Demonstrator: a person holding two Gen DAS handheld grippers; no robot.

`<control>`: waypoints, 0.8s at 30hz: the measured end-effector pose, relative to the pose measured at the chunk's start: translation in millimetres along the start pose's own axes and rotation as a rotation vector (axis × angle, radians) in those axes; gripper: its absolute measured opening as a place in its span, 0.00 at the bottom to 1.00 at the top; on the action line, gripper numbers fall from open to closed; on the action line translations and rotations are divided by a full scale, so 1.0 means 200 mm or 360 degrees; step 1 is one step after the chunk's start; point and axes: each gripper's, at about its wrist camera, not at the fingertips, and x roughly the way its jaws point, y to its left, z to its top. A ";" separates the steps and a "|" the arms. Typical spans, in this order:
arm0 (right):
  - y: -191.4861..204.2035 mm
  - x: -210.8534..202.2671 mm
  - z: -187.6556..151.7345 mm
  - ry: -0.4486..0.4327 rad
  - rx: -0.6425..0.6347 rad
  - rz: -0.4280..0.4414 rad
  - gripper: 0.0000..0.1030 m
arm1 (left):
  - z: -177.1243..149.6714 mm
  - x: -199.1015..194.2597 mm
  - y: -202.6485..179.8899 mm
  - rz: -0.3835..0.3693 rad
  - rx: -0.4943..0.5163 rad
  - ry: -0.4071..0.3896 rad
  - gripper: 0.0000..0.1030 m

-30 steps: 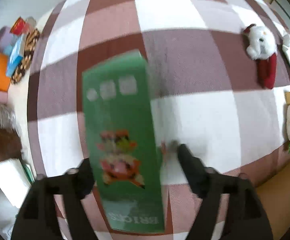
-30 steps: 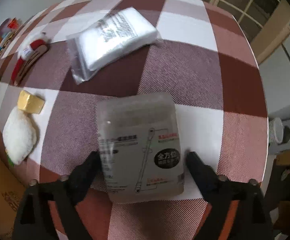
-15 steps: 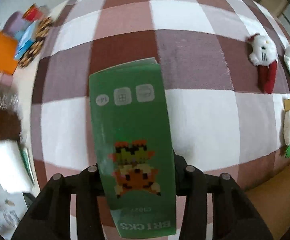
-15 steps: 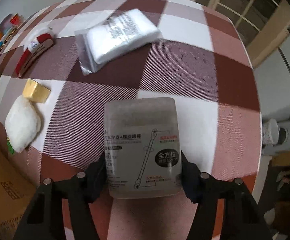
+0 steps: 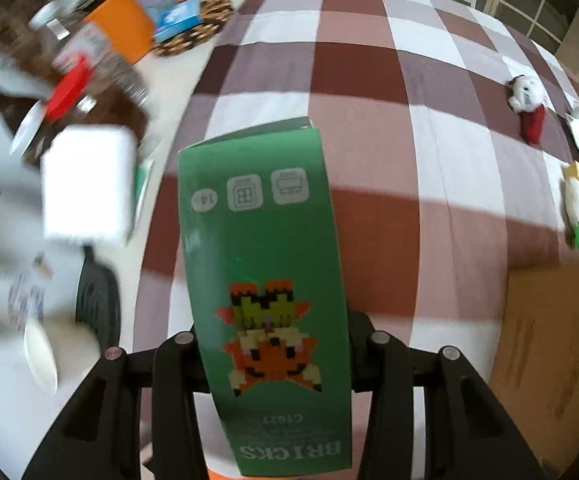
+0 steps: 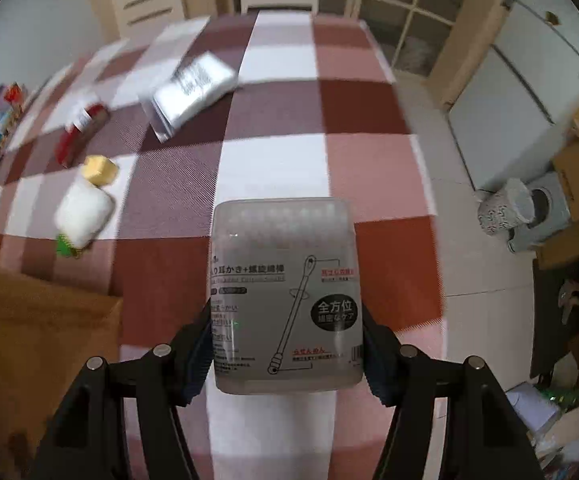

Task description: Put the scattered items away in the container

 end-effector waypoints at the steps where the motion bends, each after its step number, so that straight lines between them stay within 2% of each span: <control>1: 0.01 -0.05 0.01 -0.0026 0.0010 0.0010 0.62 | -0.06 -0.03 0.00 -0.0005 -0.0013 -0.0008 0.44; 3: 0.10 -0.15 0.00 -0.0074 0.0024 0.0025 0.62 | -0.18 -0.13 -0.03 -0.0014 -0.0033 -0.0026 0.44; 5: 0.11 -0.27 -0.08 -0.0128 0.0016 0.0060 0.62 | -0.29 -0.23 -0.08 -0.0024 -0.0037 -0.0060 0.44; 10: 0.28 -0.45 -0.17 -0.0209 -0.0043 0.0198 0.62 | -0.45 -0.43 -0.22 -0.0117 -0.0043 -0.0165 0.44; 13: 0.38 -0.53 -0.21 -0.0241 -0.0109 0.0281 0.62 | -0.50 -0.57 -0.31 -0.0175 -0.0037 -0.0248 0.44; 18: 0.57 -0.67 -0.25 -0.0297 -0.0250 0.0440 0.62 | -0.51 -0.82 -0.46 -0.0138 0.0016 -0.0416 0.44; 24: 0.72 -0.78 -0.25 -0.0424 -0.0340 0.0495 0.62 | -0.48 -1.04 -0.65 -0.0233 0.0109 -0.0483 0.44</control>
